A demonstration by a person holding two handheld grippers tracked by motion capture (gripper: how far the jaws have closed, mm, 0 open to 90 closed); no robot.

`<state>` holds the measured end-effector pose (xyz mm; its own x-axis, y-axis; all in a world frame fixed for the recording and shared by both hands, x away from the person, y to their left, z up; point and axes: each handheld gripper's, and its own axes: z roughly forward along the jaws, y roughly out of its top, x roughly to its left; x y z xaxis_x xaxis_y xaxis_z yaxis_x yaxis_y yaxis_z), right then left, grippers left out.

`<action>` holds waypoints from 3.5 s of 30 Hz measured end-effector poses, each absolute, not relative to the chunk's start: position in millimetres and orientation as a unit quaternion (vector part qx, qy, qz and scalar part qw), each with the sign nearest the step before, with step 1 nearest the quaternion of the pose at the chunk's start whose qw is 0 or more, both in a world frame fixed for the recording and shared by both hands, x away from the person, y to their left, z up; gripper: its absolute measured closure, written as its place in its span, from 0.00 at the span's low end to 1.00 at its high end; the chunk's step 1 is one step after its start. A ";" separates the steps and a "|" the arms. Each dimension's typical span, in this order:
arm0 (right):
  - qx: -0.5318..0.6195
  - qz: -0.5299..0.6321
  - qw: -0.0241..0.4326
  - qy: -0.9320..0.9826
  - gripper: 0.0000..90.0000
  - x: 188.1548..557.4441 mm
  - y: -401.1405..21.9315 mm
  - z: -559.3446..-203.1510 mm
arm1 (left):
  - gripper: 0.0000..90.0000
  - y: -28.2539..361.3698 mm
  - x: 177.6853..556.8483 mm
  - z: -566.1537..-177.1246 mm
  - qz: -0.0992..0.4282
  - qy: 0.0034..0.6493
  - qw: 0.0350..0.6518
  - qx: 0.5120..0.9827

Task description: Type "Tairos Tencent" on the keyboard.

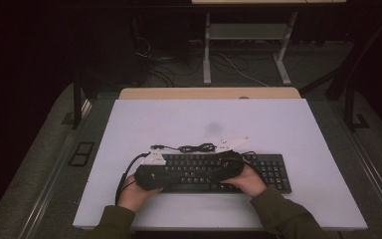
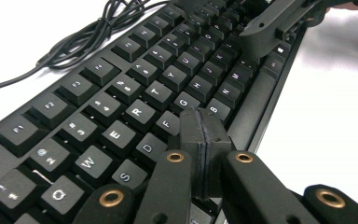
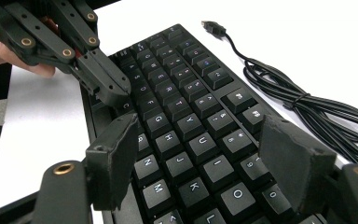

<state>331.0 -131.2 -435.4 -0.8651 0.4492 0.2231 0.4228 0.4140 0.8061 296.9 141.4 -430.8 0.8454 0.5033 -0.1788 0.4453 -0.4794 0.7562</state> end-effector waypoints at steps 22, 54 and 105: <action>0.260 0.475 0.013 0.841 0.31 330.9 -130.1 -436.1 | 0.99 151.4 316.0 -426.2 0.062 0.298 0.436 0.847; 0.260 0.476 0.013 0.840 0.31 331.0 -130.1 -436.9 | 0.99 149.3 327.1 -438.1 0.058 0.313 0.425 0.848; 0.240 0.478 -0.014 0.845 0.72 324.6 -126.5 -431.5 | 0.49 160.3 314.2 -429.5 0.071 0.332 0.438 0.832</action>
